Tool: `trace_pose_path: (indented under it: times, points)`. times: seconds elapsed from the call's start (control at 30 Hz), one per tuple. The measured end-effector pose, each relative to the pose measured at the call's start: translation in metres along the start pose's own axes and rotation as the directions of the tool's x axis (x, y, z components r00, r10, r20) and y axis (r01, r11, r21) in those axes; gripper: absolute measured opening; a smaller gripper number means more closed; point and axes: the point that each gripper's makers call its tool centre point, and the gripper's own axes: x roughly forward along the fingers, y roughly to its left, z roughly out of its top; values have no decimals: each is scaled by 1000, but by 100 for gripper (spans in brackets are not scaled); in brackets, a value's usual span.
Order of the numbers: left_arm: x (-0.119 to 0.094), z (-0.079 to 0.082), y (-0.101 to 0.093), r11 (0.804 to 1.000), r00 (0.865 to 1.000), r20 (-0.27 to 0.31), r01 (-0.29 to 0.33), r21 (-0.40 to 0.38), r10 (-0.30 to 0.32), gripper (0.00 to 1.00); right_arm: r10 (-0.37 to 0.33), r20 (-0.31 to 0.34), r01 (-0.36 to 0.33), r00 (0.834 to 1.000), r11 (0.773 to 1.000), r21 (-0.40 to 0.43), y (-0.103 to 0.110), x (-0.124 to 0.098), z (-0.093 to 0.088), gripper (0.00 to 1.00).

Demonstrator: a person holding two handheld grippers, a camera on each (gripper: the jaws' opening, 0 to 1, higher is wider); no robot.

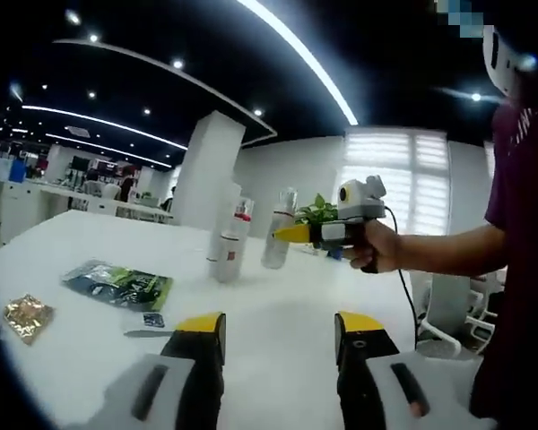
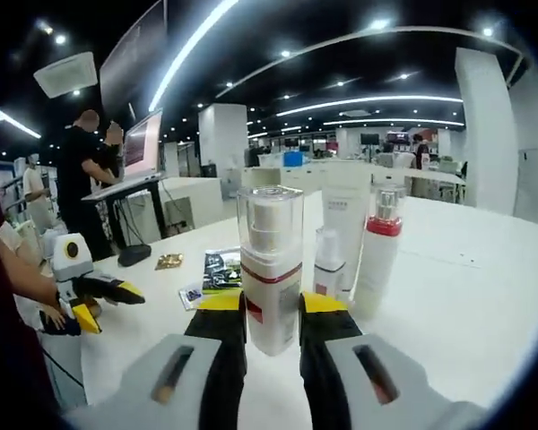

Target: Arrange the skincare products in the storage area until every visible bottle or jar stands upright without overlapping.

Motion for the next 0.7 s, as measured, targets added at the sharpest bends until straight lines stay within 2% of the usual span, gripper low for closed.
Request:
trace_pose_path:
  times: [0.4, 0.7]
  points:
    - [0, 3, 3, 1000, 1000, 17, -1, -28, 1, 50, -93, -31, 92, 995, 995, -25, -46, 14, -18, 20]
    - [0, 3, 4, 999, 1000, 19, 0, -33, 0, 49, -125, -72, 124, 989, 992, -18, -65, 23, -40, 20]
